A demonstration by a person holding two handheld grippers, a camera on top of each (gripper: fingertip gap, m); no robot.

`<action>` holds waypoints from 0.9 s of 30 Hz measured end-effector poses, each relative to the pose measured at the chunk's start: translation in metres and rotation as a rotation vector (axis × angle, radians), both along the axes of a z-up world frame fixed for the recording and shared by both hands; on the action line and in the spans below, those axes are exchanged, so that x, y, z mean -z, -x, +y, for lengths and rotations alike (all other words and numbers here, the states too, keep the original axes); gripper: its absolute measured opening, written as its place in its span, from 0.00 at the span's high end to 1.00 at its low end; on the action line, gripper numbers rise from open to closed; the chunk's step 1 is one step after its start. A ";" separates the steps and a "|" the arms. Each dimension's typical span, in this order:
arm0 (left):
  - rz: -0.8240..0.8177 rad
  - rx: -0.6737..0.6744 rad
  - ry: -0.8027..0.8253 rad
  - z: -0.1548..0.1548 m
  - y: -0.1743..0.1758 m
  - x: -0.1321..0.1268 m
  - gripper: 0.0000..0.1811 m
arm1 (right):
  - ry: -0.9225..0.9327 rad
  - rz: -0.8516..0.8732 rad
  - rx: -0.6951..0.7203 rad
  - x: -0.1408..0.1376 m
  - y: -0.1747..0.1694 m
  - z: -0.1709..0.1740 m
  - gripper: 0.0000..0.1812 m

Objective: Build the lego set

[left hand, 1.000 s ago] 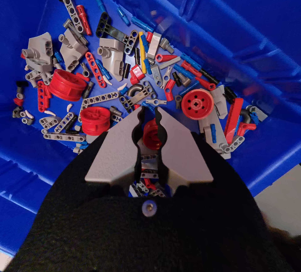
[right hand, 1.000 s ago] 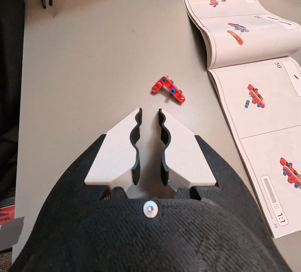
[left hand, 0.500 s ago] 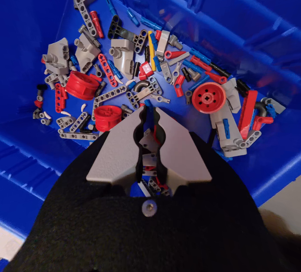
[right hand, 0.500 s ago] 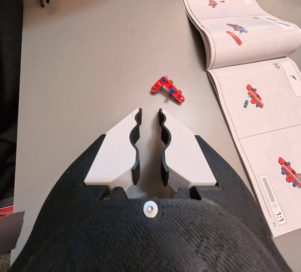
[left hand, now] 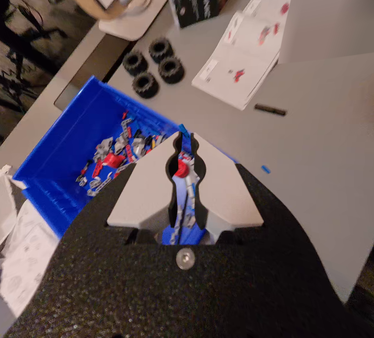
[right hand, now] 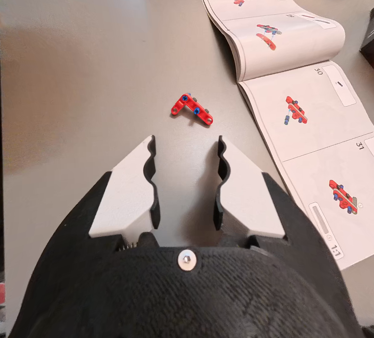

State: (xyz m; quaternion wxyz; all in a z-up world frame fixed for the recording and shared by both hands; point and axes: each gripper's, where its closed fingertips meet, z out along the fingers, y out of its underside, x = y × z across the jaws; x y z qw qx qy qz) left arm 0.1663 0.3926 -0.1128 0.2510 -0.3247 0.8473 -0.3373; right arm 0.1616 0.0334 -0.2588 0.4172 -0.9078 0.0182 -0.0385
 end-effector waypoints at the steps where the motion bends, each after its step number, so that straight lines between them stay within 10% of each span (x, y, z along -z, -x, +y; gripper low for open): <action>1: -0.013 0.014 0.022 -0.016 0.009 -0.002 0.97 | -0.009 -0.001 -0.007 -0.002 0.001 0.000 0.66; 14: 0.370 0.210 0.243 -0.270 0.051 0.120 0.97 | -0.038 -0.525 -0.188 -0.014 0.012 0.010 0.88; 27: 0.195 0.091 -0.155 -0.303 0.027 0.151 0.97 | -0.002 -0.422 -0.236 -0.009 0.020 0.006 0.95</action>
